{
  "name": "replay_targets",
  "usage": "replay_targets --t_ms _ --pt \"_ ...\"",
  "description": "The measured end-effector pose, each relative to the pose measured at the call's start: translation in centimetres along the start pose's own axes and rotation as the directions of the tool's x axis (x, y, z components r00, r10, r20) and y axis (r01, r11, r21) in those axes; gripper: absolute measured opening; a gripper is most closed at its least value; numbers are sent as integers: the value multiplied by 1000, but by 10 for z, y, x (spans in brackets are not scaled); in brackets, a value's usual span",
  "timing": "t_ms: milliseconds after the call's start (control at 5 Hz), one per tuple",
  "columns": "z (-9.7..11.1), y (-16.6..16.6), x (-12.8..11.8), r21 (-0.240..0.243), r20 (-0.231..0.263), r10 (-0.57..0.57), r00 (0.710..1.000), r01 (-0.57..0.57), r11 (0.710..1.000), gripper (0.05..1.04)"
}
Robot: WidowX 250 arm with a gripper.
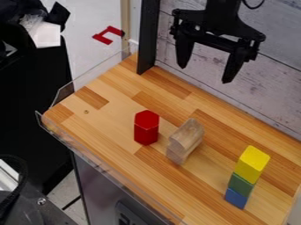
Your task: Remove the yellow blocks from tower and put it in the table
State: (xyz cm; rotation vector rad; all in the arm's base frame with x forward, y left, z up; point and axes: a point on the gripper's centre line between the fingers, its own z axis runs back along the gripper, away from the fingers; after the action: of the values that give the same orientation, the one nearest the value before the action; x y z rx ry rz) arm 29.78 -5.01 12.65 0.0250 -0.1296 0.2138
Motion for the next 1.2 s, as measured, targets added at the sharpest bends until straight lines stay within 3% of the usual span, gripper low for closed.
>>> replay_targets --t_ms 200,600,1000,1200 --pt "-9 1 -5 11 -32 -1 999 1 1000 1001" --pt "-11 -3 -6 -12 -34 -11 999 11 1000 1001" --pt "-11 -29 -30 -98 -11 -59 998 58 994 1001" --pt "-13 -47 -42 -102 -30 -136 990 132 986 1001"
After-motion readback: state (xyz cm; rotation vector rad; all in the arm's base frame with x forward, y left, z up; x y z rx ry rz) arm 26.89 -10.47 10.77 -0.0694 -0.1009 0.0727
